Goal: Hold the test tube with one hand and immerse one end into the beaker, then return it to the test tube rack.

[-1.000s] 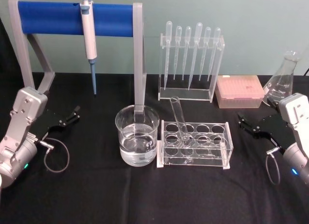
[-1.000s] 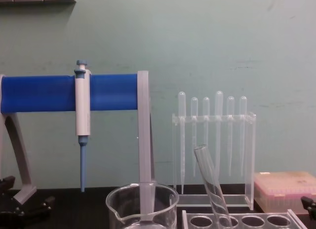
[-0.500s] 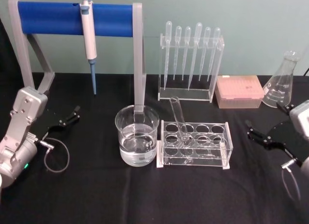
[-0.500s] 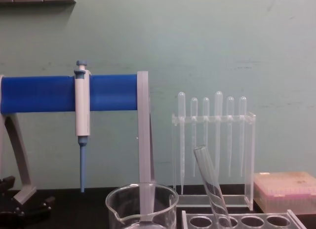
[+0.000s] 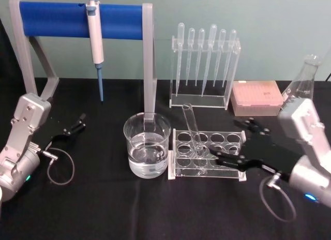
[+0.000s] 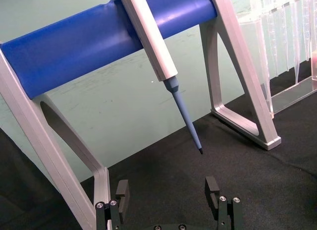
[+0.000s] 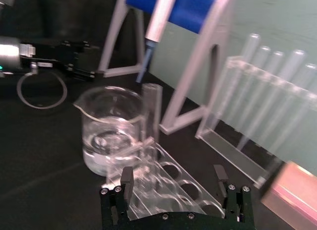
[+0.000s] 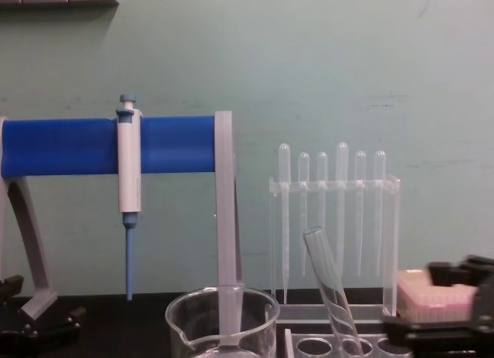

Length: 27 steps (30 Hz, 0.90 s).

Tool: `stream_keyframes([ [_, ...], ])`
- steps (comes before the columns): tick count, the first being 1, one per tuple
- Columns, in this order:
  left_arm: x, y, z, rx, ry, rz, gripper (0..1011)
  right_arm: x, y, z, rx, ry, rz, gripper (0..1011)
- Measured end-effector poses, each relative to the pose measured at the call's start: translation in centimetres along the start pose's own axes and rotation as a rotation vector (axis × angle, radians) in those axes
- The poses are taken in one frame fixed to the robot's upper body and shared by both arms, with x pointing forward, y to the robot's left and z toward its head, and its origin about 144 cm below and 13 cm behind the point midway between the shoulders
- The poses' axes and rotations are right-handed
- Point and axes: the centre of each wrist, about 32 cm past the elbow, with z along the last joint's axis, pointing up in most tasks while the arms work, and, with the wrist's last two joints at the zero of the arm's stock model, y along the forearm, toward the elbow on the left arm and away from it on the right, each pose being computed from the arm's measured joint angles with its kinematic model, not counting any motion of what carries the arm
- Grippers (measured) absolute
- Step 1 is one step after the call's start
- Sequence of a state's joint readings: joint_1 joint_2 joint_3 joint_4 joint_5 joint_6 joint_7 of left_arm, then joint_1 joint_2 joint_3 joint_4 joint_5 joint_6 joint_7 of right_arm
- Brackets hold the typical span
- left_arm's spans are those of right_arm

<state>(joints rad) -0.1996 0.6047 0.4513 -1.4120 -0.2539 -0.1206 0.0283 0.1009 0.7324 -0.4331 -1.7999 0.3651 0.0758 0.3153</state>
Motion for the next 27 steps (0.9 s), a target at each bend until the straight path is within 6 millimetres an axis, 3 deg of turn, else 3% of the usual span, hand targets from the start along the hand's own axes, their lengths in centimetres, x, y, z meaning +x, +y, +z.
stream_keyframes([
  [9,0.0,0.0,0.0,0.0,0.0,0.0,1000,0.2,3.8,0.7,-0.001,-0.008,0.088,1002],
  [17,0.0,0.0,0.0,0.0,0.0,0.0,1000,0.6,5.6,1.0,-0.015,-0.022,0.114,1002],
  [20,0.0,0.0,0.0,0.0,0.0,0.0,1000,0.7,6.0,1.0,-0.013,-0.018,0.115,979],
  [27,0.0,0.0,0.0,0.0,0.0,0.0,1000,0.9,6.8,0.9,-0.002,0.005,0.115,814],
])
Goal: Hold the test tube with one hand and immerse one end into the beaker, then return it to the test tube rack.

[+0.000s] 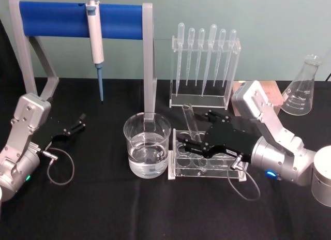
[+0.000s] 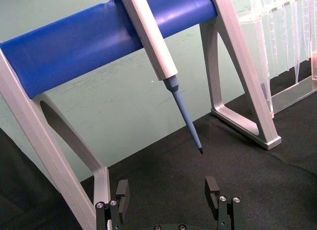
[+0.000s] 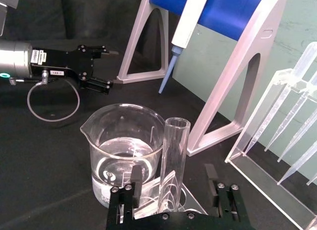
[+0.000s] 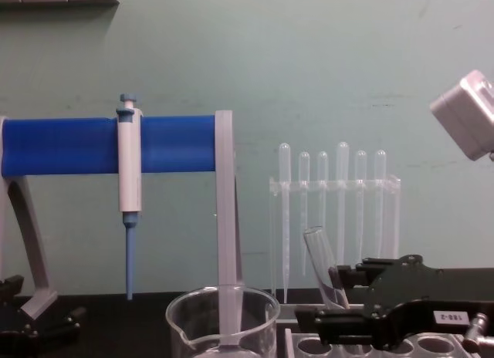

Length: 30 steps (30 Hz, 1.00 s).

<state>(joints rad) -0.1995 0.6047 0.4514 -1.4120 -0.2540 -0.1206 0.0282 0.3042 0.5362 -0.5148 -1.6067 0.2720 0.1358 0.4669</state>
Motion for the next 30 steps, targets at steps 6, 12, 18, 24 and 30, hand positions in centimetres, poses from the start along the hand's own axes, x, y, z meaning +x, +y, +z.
stream_keyframes([
  [6,0.0,0.0,0.0,0.0,0.0,0.0,1000,0.0,0.4,0.0,0.007,0.007,0.005,627],
  [12,0.0,0.0,0.0,0.0,0.0,0.0,1000,-0.1,0.5,-0.1,0.009,0.014,0.004,422],
  [18,0.0,0.0,0.0,0.0,0.0,0.0,1000,-0.2,0.2,-0.1,0.018,0.02,-0.009,235],
  [24,0.0,0.0,0.0,0.0,0.0,0.0,1000,-0.4,-0.8,0.1,0.08,0.06,-0.052,226],
  [30,0.0,0.0,0.0,0.0,0.0,0.0,1000,-0.4,-2.4,0.9,0.188,0.131,-0.107,226],
])
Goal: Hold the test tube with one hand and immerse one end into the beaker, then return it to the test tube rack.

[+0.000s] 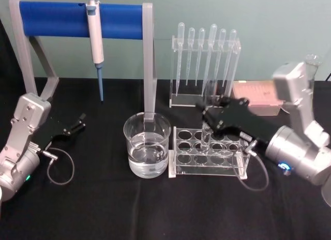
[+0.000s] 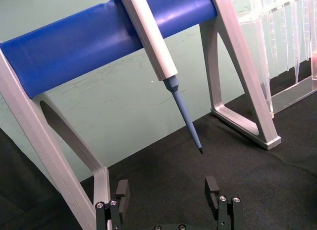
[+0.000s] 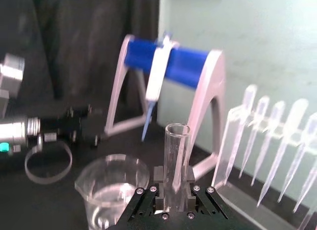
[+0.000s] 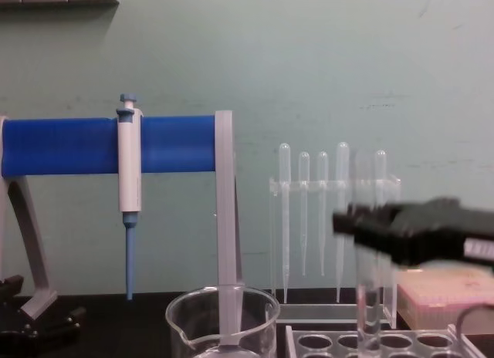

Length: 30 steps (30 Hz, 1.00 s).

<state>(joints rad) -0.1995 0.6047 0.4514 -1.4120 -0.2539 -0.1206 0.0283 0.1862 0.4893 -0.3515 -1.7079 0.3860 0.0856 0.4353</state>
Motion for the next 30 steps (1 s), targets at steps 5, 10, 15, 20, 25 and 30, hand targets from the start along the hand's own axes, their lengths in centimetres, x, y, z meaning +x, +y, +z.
stream_keyframes([
  [5,0.0,0.0,0.0,0.0,0.0,0.0,1000,-0.1,-0.7,0.9,0.059,0.041,-0.024,225],
  [10,0.0,0.0,0.0,0.0,0.0,0.0,1000,-0.3,-0.9,1.5,0.078,0.053,-0.031,225],
  [15,0.0,0.0,0.0,0.0,0.0,0.0,1000,-0.4,-0.9,1.6,0.062,0.055,-0.033,225],
  [20,0.0,0.0,0.0,0.0,0.0,0.0,1000,-0.4,-0.8,1.7,0.056,0.054,-0.032,224],
  [25,0.0,0.0,0.0,0.0,0.0,0.0,1000,-0.4,-0.9,1.7,0.057,0.054,-0.032,226],
  [30,0.0,0.0,0.0,0.0,0.0,0.0,1000,-0.4,-0.9,1.7,0.059,0.054,-0.033,225],
])
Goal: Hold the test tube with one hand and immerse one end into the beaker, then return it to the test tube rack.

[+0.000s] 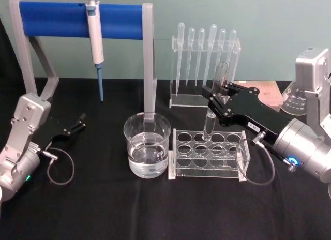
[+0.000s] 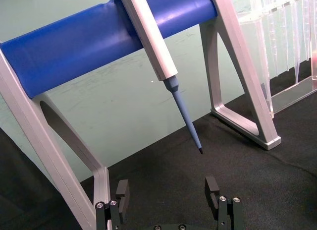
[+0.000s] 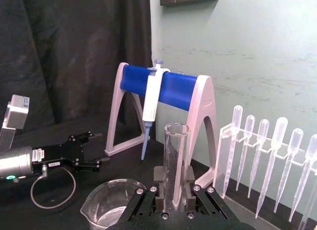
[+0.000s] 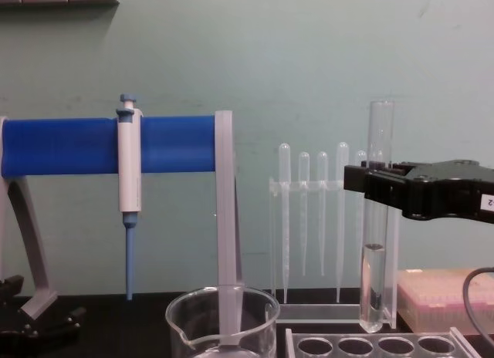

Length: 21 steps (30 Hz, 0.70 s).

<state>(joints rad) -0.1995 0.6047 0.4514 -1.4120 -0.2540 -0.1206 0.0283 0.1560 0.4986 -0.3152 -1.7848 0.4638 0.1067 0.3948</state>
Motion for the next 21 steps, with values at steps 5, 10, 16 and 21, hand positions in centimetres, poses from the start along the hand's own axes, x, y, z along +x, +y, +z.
stream_keyframes([
  [5,0.0,0.0,0.0,0.0,0.0,0.0,1000,0.0,-0.01,0.0,0.001,0.001,0.0,225],
  [10,0.0,0.0,0.0,0.0,0.0,0.0,1000,0.0,-0.01,-0.01,0.002,0.001,-0.001,225],
  [16,0.0,0.0,0.0,0.0,0.0,0.0,1000,0.0,-0.02,-0.02,0.003,0.002,-0.001,225],
  [21,0.0,0.0,0.0,0.0,0.0,0.0,1000,0.01,-0.03,-0.01,0.003,0.002,-0.001,225],
])
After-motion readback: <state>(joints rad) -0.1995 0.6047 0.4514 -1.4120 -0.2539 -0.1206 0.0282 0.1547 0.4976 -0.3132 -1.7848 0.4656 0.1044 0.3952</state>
